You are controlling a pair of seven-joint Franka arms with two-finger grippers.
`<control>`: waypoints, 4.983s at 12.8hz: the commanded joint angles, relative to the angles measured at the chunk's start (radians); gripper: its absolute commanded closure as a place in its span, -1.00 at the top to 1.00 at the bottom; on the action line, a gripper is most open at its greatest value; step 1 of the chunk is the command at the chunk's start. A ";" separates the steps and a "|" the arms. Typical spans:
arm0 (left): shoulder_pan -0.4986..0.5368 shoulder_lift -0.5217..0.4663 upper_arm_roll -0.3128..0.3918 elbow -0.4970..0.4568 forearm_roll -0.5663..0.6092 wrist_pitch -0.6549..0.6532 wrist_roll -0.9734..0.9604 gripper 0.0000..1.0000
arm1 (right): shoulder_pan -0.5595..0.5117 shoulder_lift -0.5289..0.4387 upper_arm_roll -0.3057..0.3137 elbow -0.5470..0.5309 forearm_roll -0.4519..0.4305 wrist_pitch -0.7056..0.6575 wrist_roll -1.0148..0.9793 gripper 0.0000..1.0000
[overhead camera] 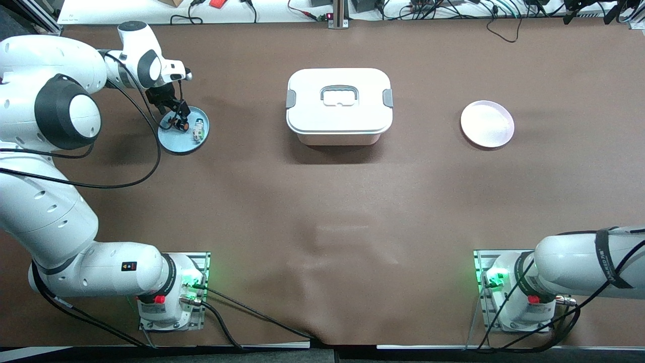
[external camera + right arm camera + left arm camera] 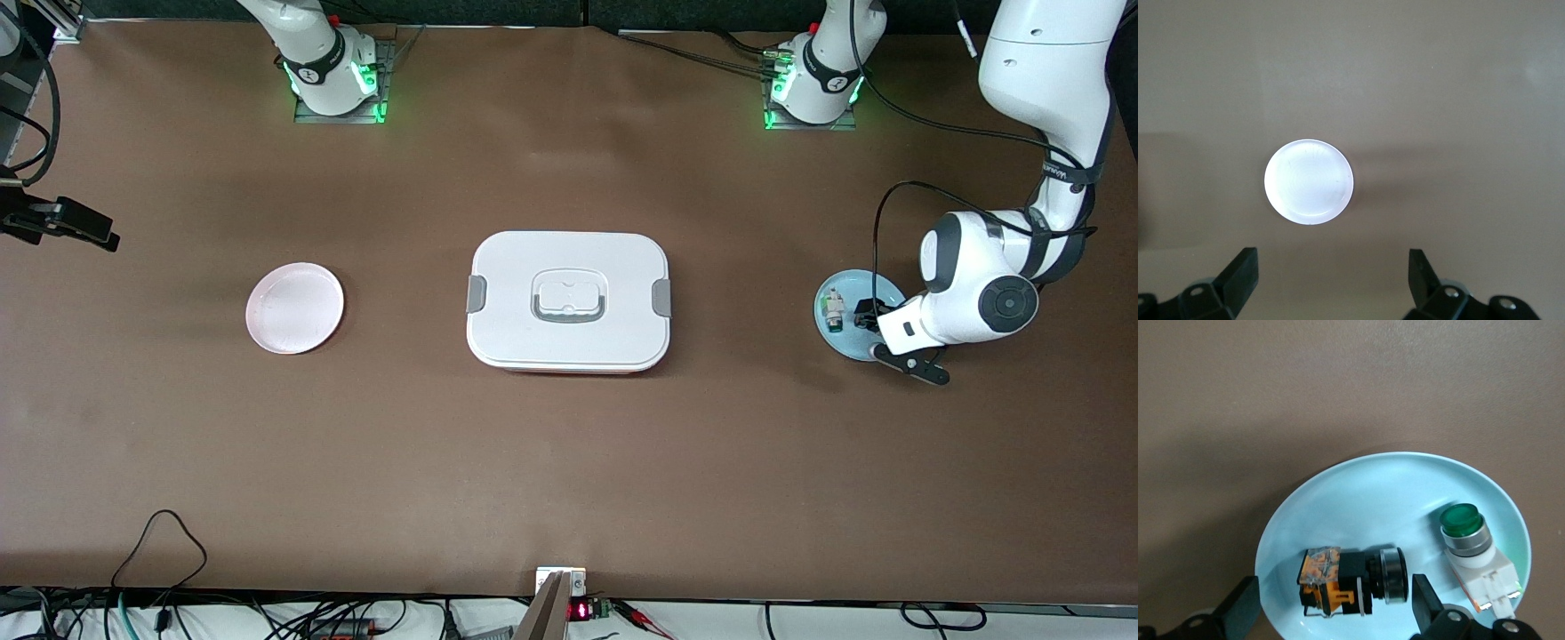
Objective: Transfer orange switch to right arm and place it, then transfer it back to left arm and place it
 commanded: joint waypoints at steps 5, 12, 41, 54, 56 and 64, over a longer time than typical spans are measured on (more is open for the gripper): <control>0.004 -0.001 0.002 -0.055 0.009 0.061 0.018 1.00 | -0.013 0.010 0.009 0.020 0.014 -0.019 -0.011 1.00; 0.004 -0.004 0.002 -0.055 -0.003 0.020 0.012 0.06 | 0.012 0.032 0.014 0.014 0.012 -0.057 -0.011 1.00; -0.095 -0.208 -0.307 0.476 -0.901 -0.775 0.201 -0.67 | 0.039 0.075 0.021 -0.192 1.111 -0.039 -0.200 1.00; -0.364 -0.153 -0.307 0.488 -1.211 -0.330 -0.029 -0.76 | 0.075 0.087 0.092 -0.347 1.451 -0.016 -0.273 1.00; -0.355 -0.151 -0.305 0.505 -1.277 -0.331 -0.342 -0.77 | 0.085 0.092 0.094 -0.359 1.453 0.001 -0.273 1.00; -0.356 0.085 -0.299 0.754 -1.447 -0.327 -1.515 -0.77 | 0.085 0.081 0.121 -0.359 1.494 0.020 -0.244 1.00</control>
